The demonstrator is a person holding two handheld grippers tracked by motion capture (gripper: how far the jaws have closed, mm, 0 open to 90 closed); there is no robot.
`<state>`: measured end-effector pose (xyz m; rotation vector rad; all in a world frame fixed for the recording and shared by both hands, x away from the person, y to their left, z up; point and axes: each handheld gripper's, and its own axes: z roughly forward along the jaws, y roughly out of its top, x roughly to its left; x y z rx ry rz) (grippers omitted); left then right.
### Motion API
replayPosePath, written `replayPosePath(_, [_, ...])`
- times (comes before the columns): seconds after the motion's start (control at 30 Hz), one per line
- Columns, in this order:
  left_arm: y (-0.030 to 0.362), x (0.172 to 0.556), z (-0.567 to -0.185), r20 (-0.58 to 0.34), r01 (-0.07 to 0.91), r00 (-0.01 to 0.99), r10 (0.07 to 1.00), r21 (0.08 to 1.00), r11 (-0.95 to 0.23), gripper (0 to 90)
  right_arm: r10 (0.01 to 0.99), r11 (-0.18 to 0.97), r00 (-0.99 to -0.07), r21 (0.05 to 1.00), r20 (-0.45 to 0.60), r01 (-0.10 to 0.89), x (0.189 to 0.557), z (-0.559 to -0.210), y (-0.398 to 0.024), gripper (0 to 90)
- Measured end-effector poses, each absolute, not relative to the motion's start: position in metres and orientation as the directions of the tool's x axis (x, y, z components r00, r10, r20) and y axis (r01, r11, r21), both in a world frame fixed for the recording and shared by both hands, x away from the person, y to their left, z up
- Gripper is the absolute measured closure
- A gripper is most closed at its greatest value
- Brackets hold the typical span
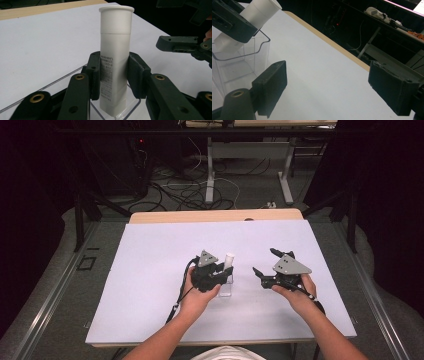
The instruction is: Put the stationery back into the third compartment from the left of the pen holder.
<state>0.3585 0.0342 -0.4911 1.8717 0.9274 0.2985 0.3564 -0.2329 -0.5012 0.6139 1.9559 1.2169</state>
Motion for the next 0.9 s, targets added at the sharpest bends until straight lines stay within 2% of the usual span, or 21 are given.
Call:
replayPosePath(0.23, [0.033,0.358,-0.491,-0.175,0.469,0.68,0.713,0.85,-0.239,66.0,0.72,0.428,-0.611,0.903,-0.33,0.017,0.357,-0.501,-0.233,14.9])
replayPosePath(0.27, [0.032,0.357,-0.49,-0.173,0.466,0.678,0.714,0.853,-0.237,64.3,0.721,0.429,-0.608,0.903,-0.333,0.015,0.357,-0.501,-0.234,14.9])
replayPosePath(0.33, [0.033,0.357,-0.489,-0.161,0.461,0.674,0.721,0.854,-0.24,53.9,0.725,0.427,-0.603,0.904,-0.331,0.016,0.357,-0.501,-0.235,14.9])
replayPosePath(0.53, [0.043,0.354,-0.476,-0.164,0.427,0.679,0.715,0.881,-0.204,41.2,0.735,0.421,-0.596,0.907,-0.324,0.027,0.356,-0.501,-0.237,14.9])
replayPosePath(0.9, [0.088,0.355,-0.458,-0.142,0.408,0.656,0.741,0.893,-0.19,29.4,0.734,0.419,-0.611,0.906,-0.297,0.062,0.358,-0.503,-0.239,14.7])
